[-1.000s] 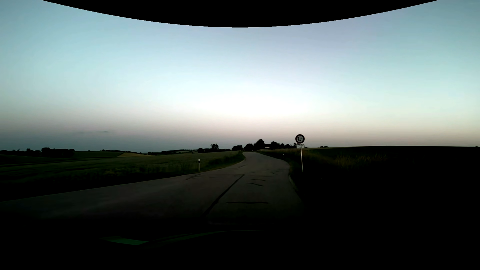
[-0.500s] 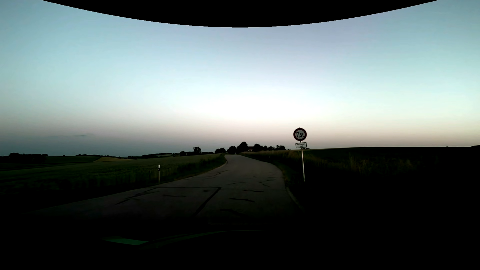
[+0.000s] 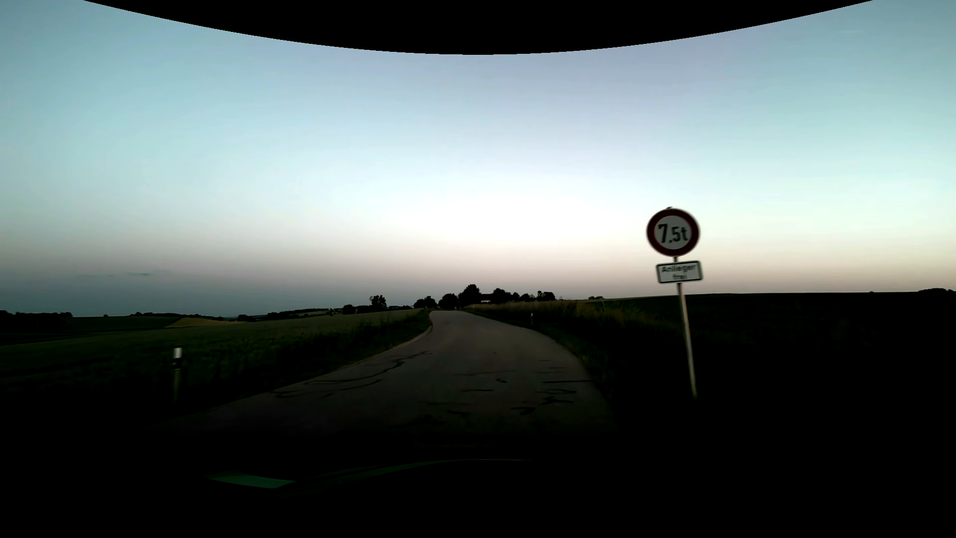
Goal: Follow the waypoints while adhering to traffic rules and regulations
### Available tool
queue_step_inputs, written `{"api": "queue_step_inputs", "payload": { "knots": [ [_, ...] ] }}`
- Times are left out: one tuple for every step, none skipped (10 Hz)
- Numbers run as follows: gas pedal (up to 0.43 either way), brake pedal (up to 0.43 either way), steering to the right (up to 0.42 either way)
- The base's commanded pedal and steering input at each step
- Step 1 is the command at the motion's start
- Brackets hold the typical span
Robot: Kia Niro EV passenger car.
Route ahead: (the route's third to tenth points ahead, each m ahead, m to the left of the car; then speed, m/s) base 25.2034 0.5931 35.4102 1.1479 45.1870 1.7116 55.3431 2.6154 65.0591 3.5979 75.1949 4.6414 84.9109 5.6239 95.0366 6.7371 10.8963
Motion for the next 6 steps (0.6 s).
{"api": "queue_step_inputs", "payload": {
  "knots": [
    [0.429,0.0,0.016],
    [0.441,0.0,0.012],
    [0.449,0.0,0.007],
    [0.48,0.0,0.006],
    [0.48,0.0,0.004],
    [0.48,0.0,0.004]
  ]
}}
